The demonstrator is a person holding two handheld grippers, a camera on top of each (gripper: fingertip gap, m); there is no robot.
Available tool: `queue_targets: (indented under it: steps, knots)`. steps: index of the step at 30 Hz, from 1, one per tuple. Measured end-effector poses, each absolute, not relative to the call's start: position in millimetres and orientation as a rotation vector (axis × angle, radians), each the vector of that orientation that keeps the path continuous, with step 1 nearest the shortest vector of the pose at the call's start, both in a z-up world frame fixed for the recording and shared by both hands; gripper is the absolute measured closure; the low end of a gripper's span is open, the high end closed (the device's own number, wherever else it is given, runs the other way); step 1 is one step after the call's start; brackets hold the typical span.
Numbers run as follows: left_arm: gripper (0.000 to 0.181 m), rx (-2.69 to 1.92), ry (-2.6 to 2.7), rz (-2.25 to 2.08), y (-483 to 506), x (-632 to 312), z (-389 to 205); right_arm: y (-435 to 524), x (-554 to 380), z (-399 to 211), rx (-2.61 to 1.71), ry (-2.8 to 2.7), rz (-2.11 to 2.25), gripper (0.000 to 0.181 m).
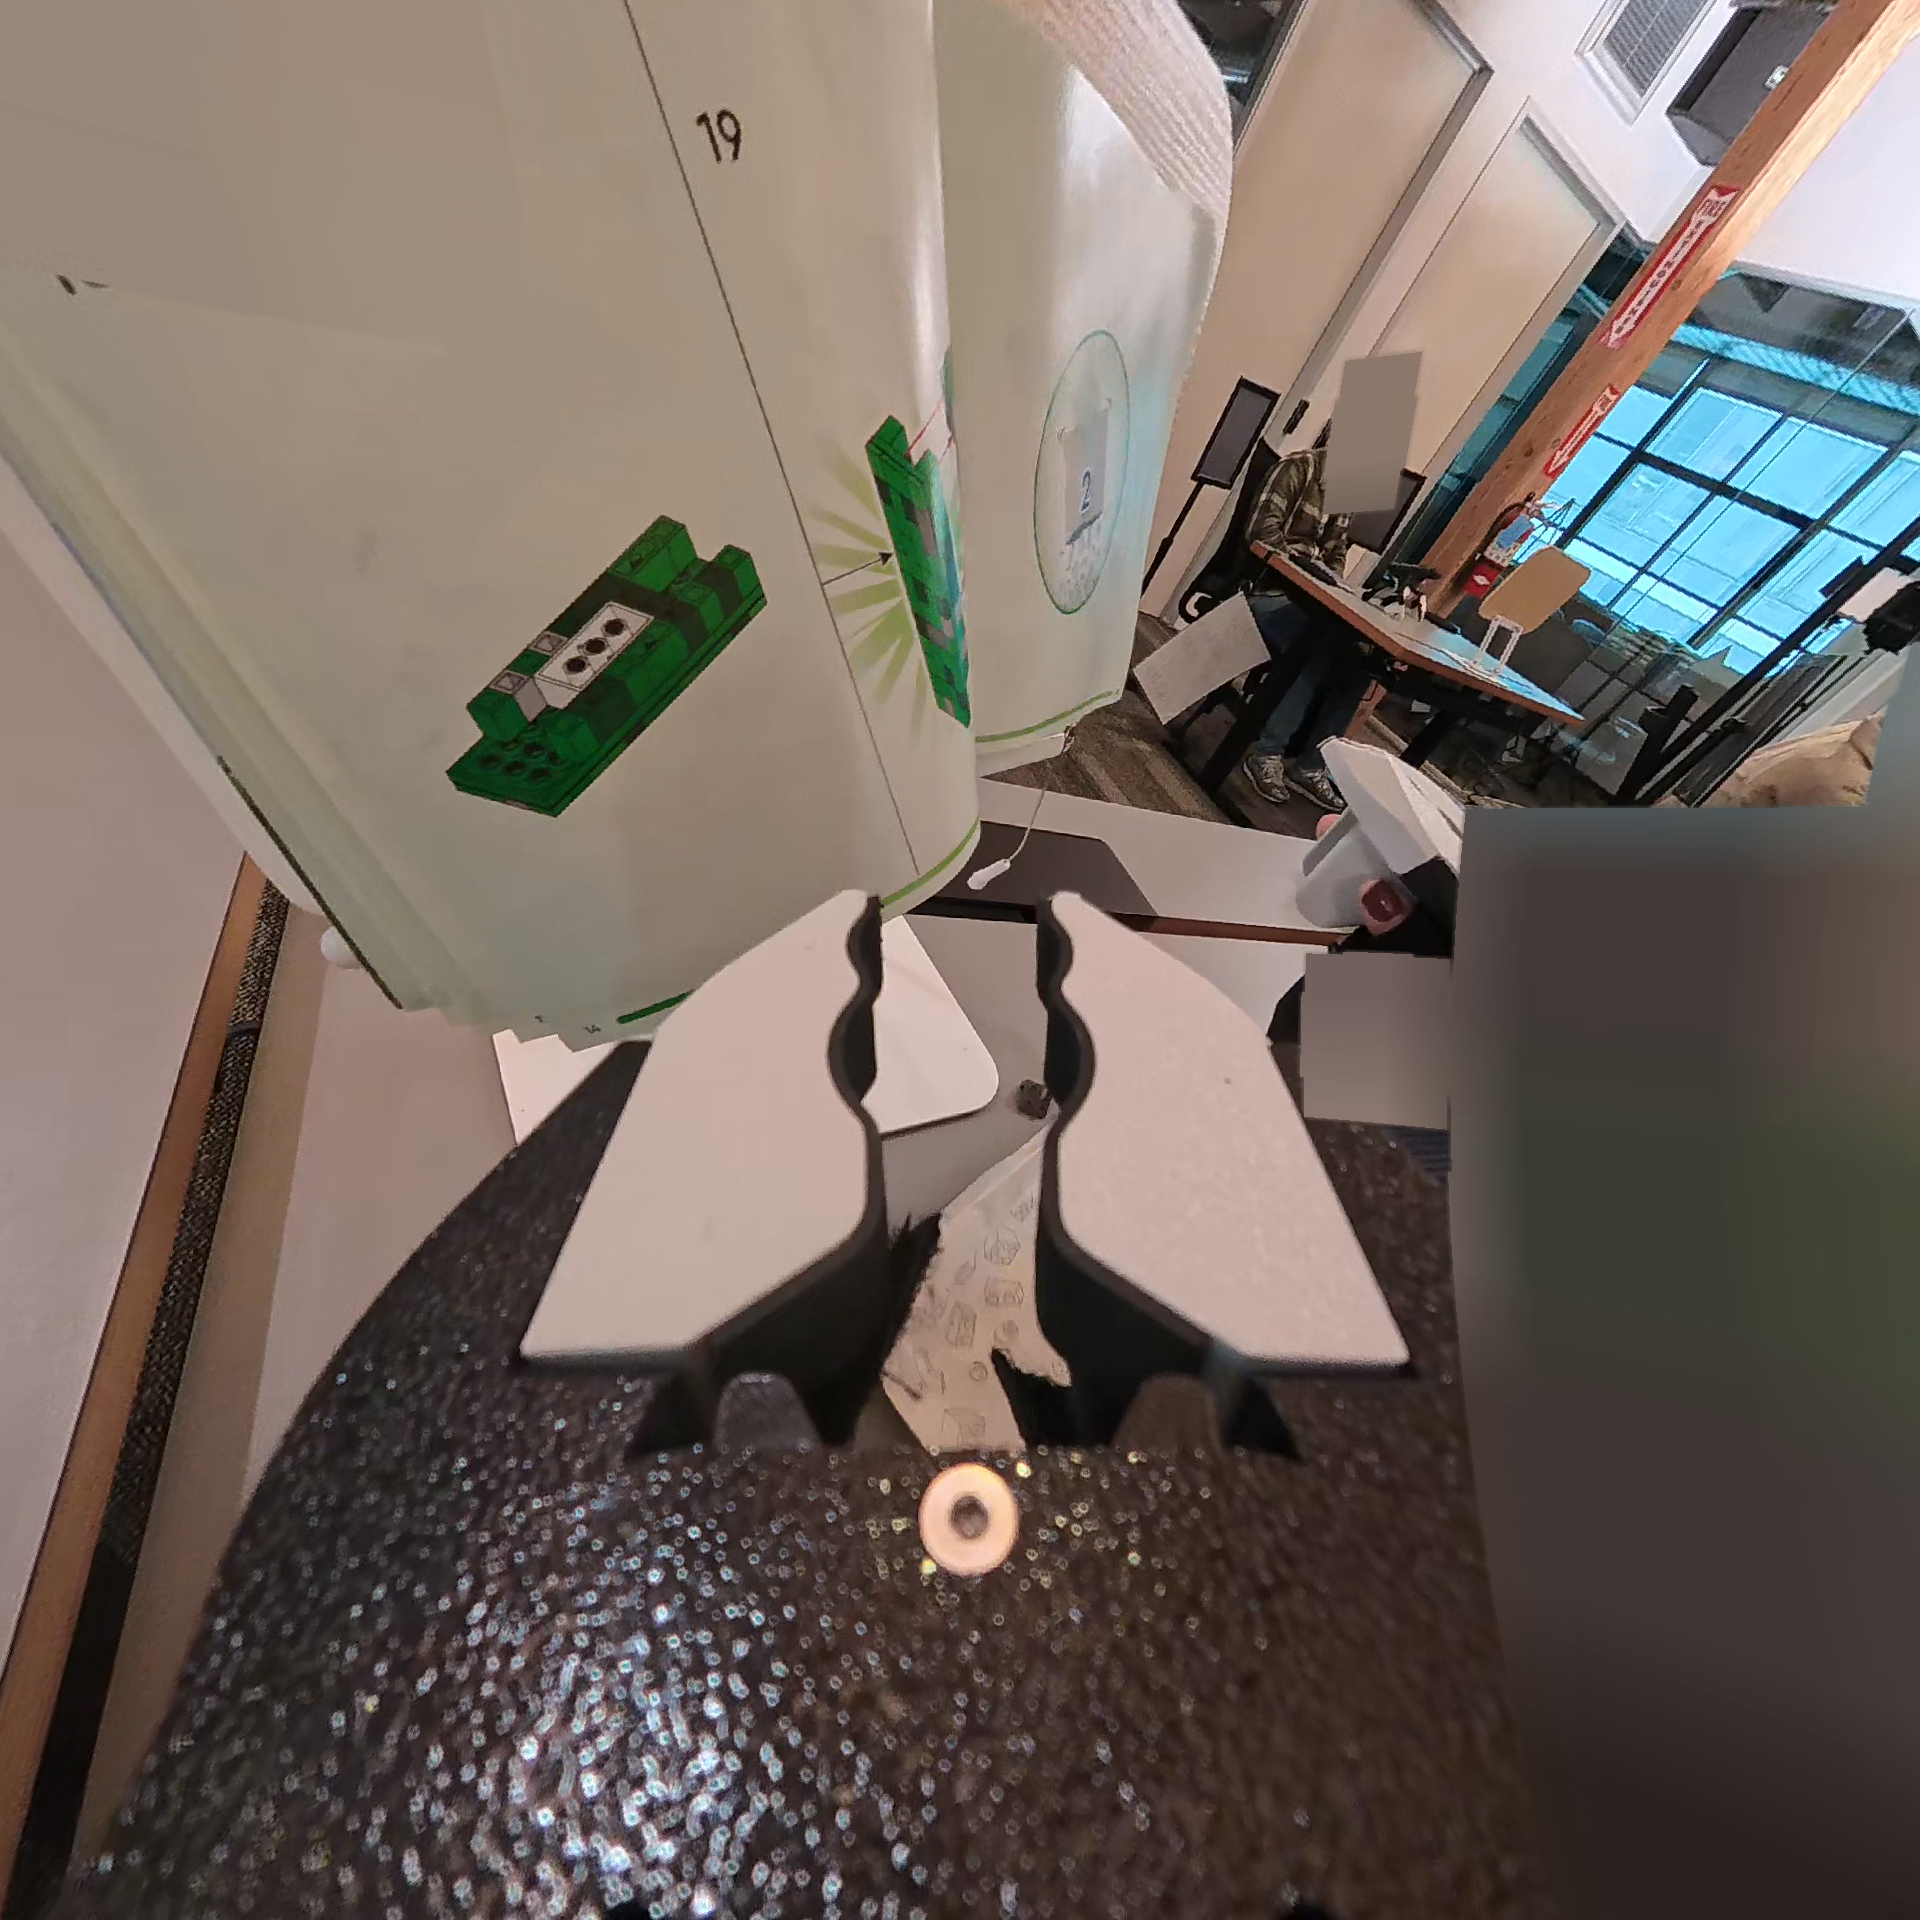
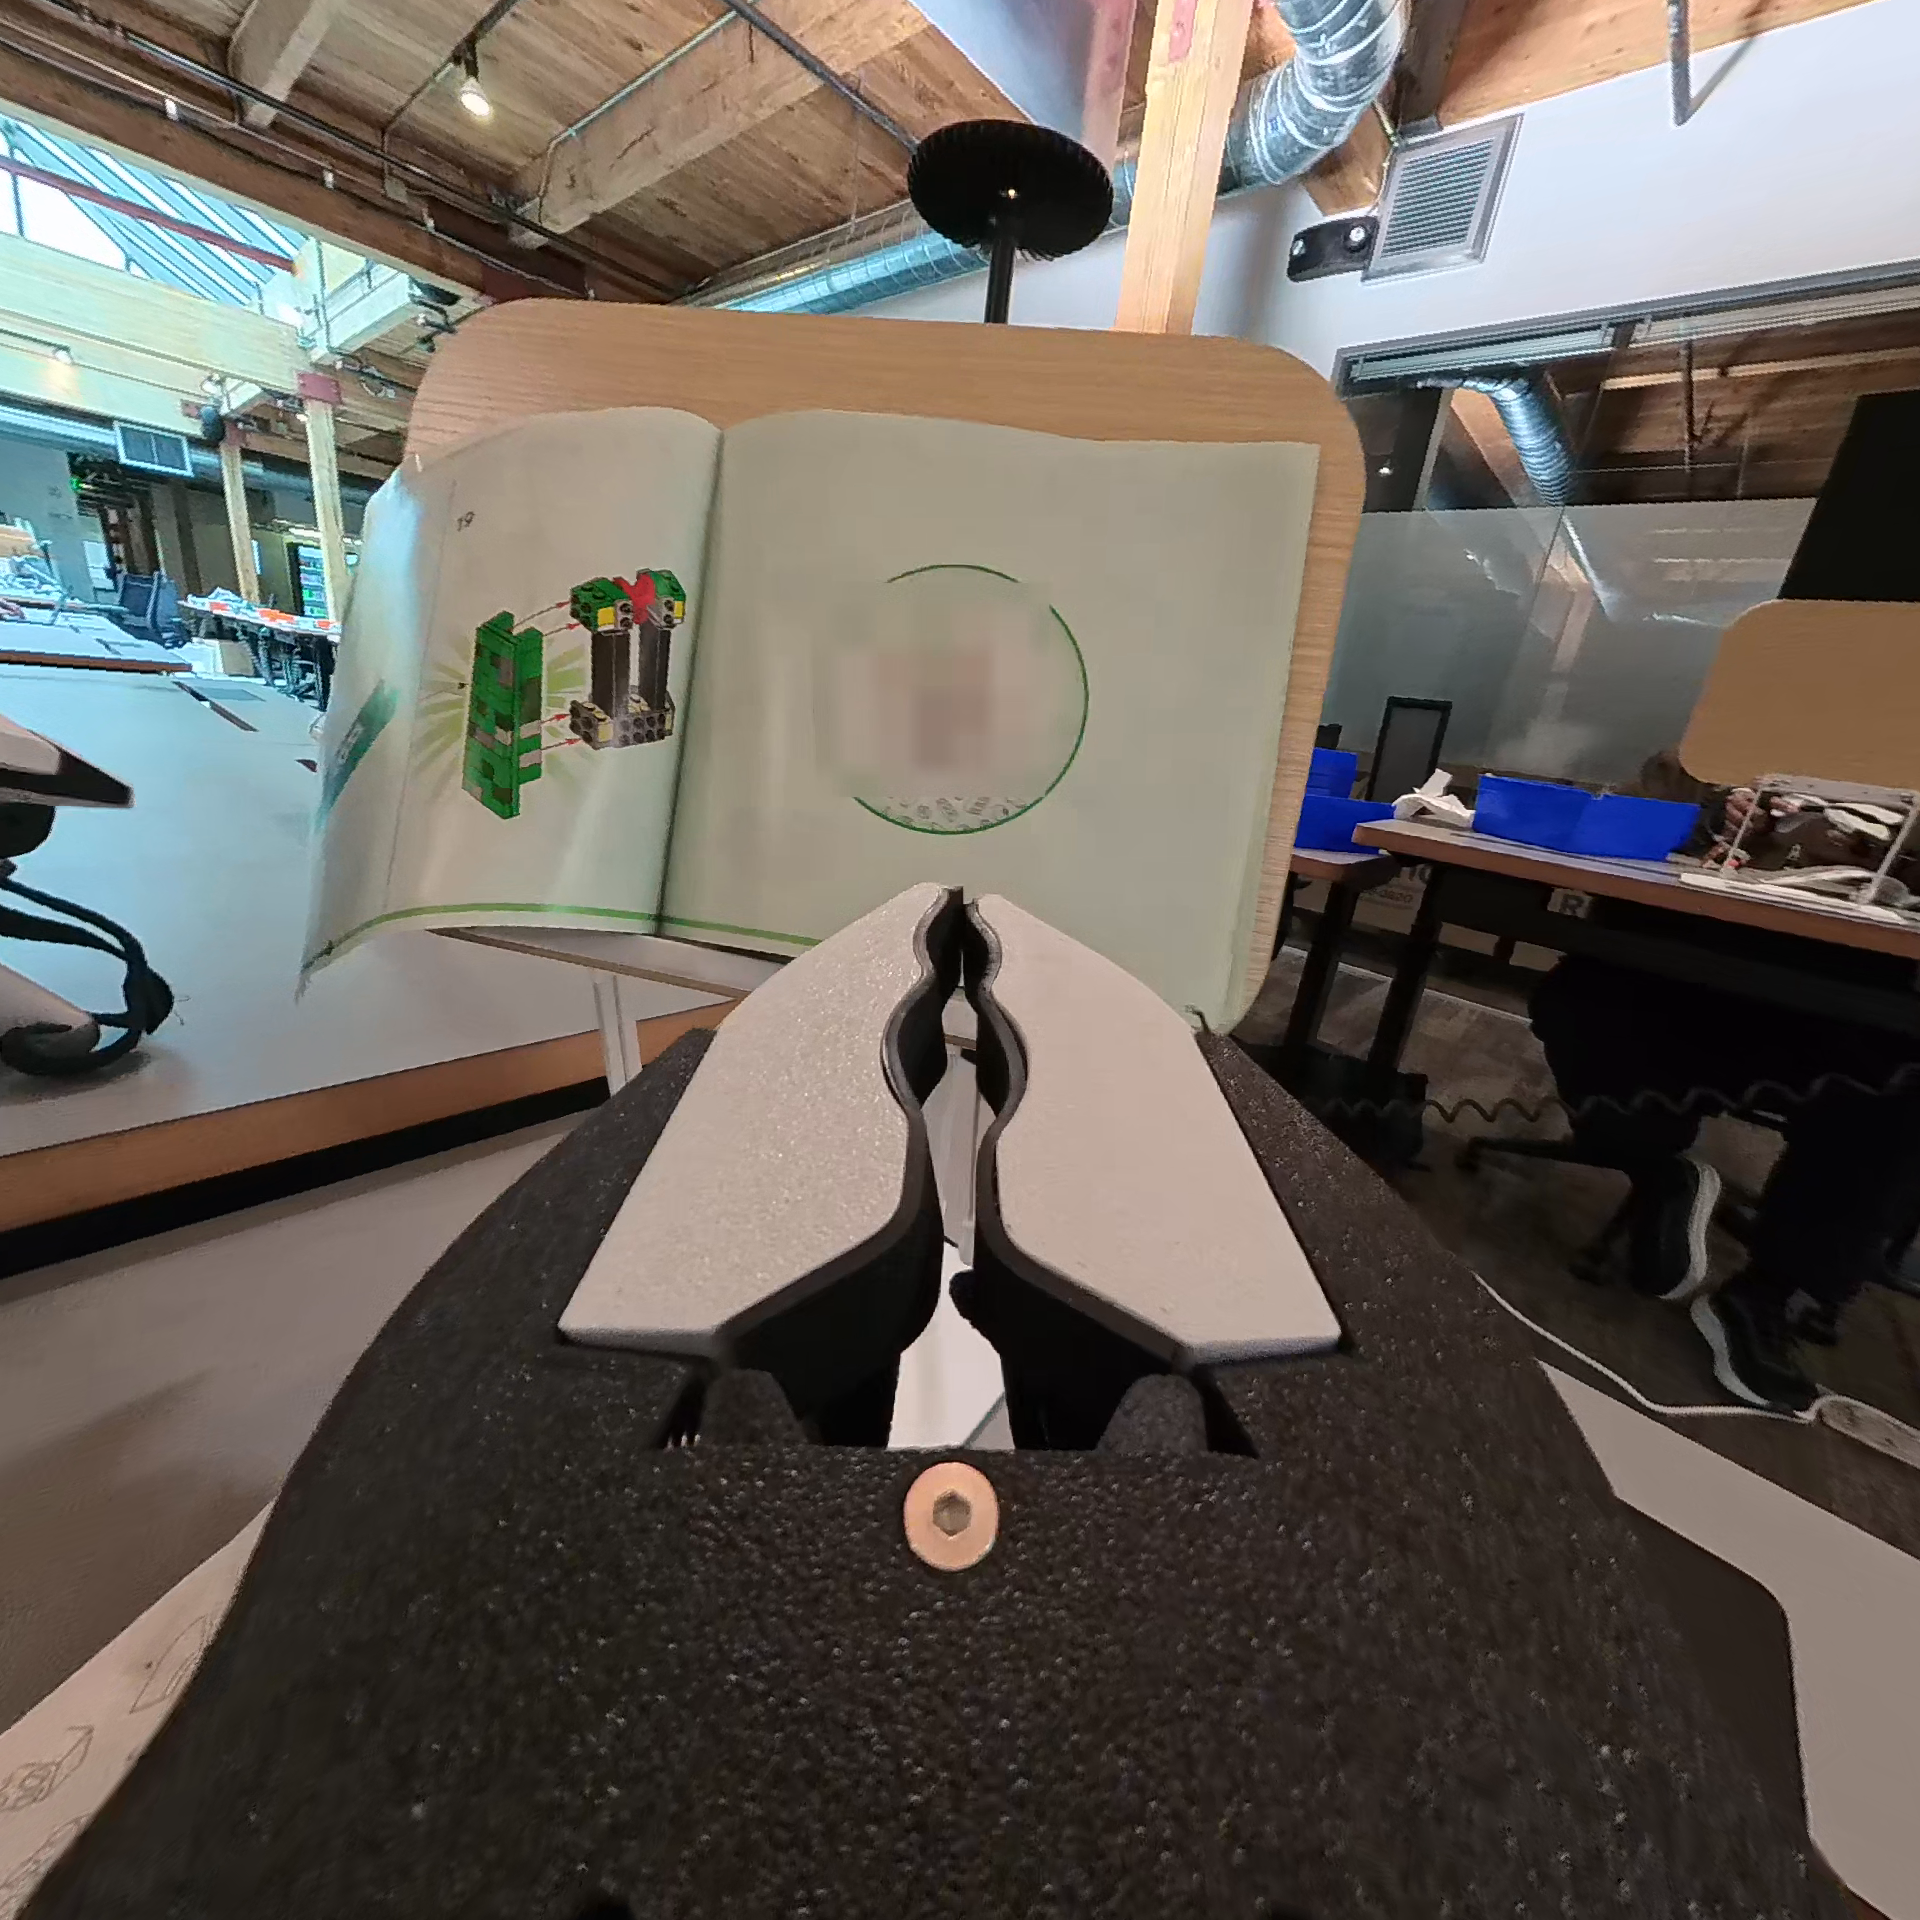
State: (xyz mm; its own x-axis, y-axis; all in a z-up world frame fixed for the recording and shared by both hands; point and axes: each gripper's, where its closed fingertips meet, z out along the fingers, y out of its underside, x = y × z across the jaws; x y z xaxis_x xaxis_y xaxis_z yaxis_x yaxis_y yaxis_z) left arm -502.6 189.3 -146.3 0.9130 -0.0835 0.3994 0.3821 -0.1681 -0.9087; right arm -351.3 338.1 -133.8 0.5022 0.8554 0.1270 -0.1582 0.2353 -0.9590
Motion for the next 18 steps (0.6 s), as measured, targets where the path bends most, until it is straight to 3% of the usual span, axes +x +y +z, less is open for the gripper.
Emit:
queue_targets:
  steps: [18]
  knots:
    - [0.153,-1.695,-0.113,-0.355,198.4,-486.8,-140.4,328.6,-363.9,-134.7,-1.132,-0.834,0.795,0.181]
